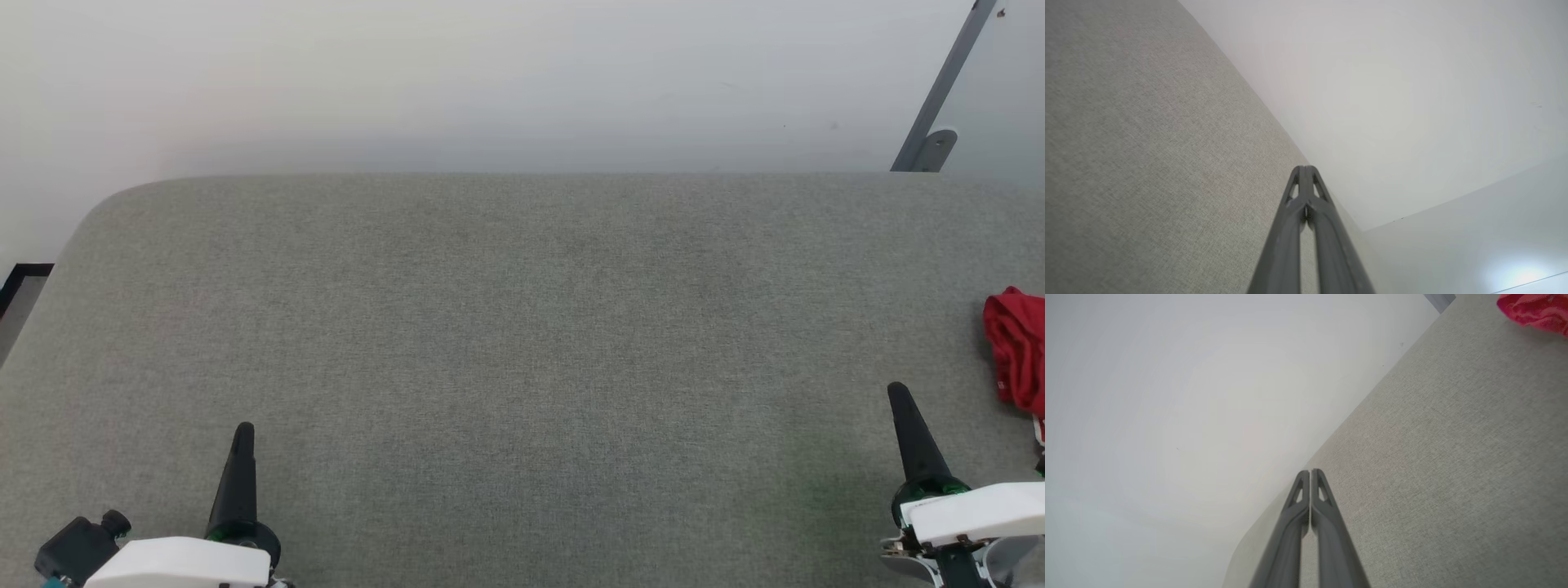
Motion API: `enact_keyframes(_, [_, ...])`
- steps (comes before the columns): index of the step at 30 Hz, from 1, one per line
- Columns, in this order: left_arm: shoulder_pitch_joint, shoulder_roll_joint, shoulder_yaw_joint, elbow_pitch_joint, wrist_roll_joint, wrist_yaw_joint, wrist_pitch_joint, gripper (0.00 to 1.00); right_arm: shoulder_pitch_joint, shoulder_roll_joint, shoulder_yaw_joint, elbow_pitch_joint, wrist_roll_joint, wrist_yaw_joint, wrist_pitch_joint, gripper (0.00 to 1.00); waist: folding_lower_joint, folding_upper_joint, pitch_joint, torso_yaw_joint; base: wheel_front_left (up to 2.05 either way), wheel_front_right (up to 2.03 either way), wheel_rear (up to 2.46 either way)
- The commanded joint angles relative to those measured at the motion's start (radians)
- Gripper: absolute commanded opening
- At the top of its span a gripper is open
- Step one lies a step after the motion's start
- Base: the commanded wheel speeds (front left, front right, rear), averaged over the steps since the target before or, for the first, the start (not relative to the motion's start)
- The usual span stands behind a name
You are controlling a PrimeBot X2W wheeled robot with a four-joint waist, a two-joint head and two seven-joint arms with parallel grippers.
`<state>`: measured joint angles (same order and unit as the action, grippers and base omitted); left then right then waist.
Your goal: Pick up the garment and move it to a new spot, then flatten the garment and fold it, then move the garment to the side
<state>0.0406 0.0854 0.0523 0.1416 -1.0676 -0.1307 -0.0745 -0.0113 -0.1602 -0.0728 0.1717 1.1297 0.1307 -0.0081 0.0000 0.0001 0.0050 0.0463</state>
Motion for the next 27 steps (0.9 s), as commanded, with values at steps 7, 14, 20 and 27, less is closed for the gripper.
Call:
enact_keyframes(7, [-0.041, 0.004, 0.005, 0.009, -0.098, 0.000, 0.025, 0.00, -0.034, 0.015, -0.011, 0.006, 0.079, 0.000, 0.020, 0.00, 0.0000, -0.0001, 0.000, -0.005, 0.00, 0.00, 0.00])
enact_keyframes(14, [-0.056, 0.002, 0.007, 0.022, -0.167, 0.000, 0.044, 0.00, -0.045, 0.028, -0.015, 0.014, 0.137, 0.000, 0.036, 0.00, 0.0000, -0.0001, 0.000, -0.010, 0.00, 0.00, 0.00])
enact_keyframes(20, [-0.071, 0.001, 0.010, 0.032, -0.222, 0.000, 0.060, 0.00, -0.052, 0.040, -0.018, 0.022, 0.184, 0.000, 0.047, 0.00, 0.0000, -0.0001, -0.001, -0.014, 0.00, 0.00, 0.00])
enact_keyframes(27, [-0.086, -0.001, 0.013, 0.044, -0.282, 0.000, 0.076, 0.00, -0.062, 0.051, -0.022, 0.032, 0.234, 0.000, 0.060, 0.00, 0.0000, -0.0001, -0.001, -0.018, 0.00, 0.00, 0.00])
